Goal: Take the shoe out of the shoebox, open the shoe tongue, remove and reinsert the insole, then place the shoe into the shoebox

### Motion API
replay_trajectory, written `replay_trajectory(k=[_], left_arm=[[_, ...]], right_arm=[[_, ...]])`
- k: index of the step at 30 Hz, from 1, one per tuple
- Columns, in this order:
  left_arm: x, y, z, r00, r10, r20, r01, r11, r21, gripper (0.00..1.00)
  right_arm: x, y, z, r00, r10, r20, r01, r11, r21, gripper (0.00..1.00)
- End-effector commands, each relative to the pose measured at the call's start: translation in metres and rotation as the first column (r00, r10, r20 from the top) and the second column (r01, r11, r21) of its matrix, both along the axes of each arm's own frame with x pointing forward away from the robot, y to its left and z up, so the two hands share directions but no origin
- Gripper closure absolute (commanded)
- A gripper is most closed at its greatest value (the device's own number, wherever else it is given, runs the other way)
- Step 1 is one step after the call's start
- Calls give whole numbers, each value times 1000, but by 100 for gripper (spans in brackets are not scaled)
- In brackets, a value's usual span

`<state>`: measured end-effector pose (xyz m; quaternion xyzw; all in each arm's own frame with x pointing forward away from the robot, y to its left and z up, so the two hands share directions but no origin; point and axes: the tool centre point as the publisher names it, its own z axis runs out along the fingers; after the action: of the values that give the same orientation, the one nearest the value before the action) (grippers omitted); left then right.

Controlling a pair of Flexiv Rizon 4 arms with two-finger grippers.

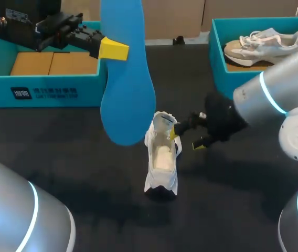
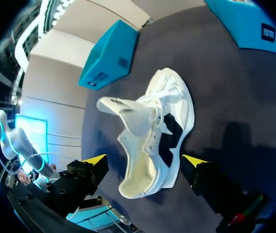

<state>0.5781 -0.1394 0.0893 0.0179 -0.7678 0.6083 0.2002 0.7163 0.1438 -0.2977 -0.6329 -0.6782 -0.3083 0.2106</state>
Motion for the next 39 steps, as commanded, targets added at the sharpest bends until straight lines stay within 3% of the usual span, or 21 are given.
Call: replay_trajectory(k=[1,6,10,30,33,34,36,39], left_arm=[[1,-1,0,1000,-3,0,3,1000,2,100],[1,-1,0,1000,-3,0,3,1000,2,100],[1,-1,0,1000,-3,0,3,1000,2,100],[1,-1,0,1000,-3,0,3,1000,2,100],[14,-7,-8,986,30,161,-19,997,-69,100],[18,-8,-11,958,73,278,-46,994,-104,100],[28,-14,-18,867,131,481,-82,989,-123,100],[38,-17,-29,730,160,664,-32,979,-200,100]], right_arm=[[12,-17,19,995,89,48,-99,950,296,0],[18,-34,54,989,115,97,-144,912,384,0],[21,-43,71,990,101,97,-132,907,401,0],[35,-52,113,994,111,13,-101,835,542,0],[35,-52,113,994,111,13,-101,835,542,0],[35,-52,113,994,111,13,-101,835,542,0],[35,-52,113,994,111,13,-101,835,542,0],[35,-52,113,994,111,13,-101,835,542,0]])
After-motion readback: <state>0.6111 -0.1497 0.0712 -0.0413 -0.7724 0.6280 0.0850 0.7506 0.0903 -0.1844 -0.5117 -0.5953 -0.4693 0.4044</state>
